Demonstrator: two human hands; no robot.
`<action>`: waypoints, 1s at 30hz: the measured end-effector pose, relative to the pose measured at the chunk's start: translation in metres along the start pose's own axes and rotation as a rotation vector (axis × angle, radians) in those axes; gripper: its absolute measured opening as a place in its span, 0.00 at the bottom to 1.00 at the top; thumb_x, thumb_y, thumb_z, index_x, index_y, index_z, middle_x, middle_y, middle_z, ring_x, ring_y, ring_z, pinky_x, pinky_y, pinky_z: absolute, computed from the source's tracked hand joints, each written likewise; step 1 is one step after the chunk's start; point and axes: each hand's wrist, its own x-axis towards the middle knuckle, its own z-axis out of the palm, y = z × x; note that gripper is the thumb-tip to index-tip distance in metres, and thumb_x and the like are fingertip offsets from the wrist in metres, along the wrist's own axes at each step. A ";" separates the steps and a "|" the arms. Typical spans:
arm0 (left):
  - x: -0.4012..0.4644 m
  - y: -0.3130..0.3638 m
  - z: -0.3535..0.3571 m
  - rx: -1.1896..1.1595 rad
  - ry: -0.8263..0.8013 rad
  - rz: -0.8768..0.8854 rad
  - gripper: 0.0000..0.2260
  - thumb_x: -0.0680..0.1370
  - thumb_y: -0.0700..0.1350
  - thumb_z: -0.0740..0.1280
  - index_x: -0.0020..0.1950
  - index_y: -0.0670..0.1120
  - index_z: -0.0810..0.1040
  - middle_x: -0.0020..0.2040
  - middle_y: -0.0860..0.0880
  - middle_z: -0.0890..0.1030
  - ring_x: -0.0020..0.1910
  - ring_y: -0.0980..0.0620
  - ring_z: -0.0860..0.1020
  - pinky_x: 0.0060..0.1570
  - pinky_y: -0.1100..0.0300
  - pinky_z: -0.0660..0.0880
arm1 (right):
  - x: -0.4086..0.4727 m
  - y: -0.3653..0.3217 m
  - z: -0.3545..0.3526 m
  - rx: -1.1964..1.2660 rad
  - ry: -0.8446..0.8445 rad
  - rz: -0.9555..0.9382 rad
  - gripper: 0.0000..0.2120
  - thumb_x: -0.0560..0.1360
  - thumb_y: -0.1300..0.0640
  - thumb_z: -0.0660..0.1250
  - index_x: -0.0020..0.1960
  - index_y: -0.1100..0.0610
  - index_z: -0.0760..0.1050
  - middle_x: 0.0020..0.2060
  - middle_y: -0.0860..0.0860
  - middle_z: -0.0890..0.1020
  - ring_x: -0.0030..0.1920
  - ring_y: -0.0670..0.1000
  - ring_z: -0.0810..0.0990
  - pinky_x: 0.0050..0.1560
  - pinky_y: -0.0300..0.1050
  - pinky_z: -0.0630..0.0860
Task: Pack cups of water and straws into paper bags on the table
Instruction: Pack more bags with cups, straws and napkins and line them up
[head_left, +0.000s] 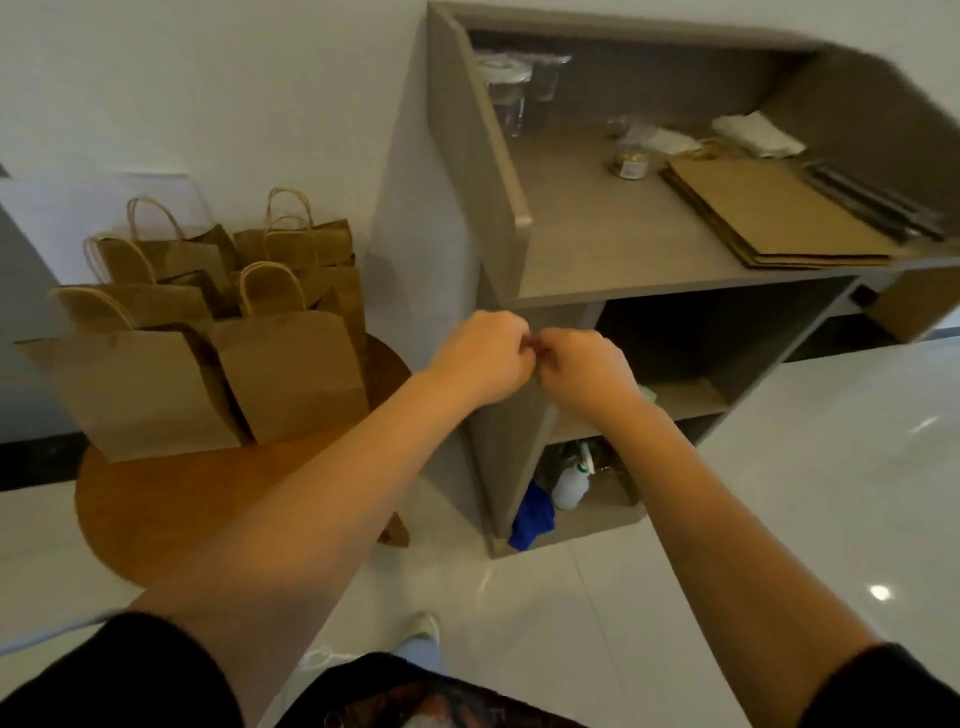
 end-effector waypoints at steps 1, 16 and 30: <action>0.007 0.016 0.002 -0.002 -0.008 0.029 0.10 0.77 0.44 0.61 0.47 0.41 0.81 0.45 0.41 0.81 0.44 0.41 0.78 0.44 0.48 0.76 | -0.003 0.012 -0.011 0.000 0.028 0.038 0.08 0.77 0.54 0.59 0.47 0.56 0.75 0.40 0.53 0.80 0.40 0.55 0.78 0.40 0.48 0.75; 0.201 0.135 0.048 -0.071 -0.066 0.245 0.08 0.79 0.45 0.61 0.51 0.46 0.79 0.45 0.47 0.80 0.43 0.50 0.78 0.45 0.53 0.77 | 0.071 0.198 -0.094 -0.005 0.448 0.457 0.13 0.77 0.51 0.62 0.56 0.58 0.75 0.53 0.54 0.74 0.56 0.54 0.71 0.49 0.44 0.68; 0.287 0.146 0.066 -0.160 -0.058 0.128 0.07 0.78 0.43 0.63 0.51 0.46 0.81 0.47 0.48 0.81 0.46 0.52 0.78 0.45 0.58 0.75 | 0.139 0.263 -0.109 -0.078 0.017 0.660 0.25 0.68 0.29 0.61 0.38 0.52 0.69 0.35 0.50 0.77 0.37 0.51 0.76 0.37 0.45 0.73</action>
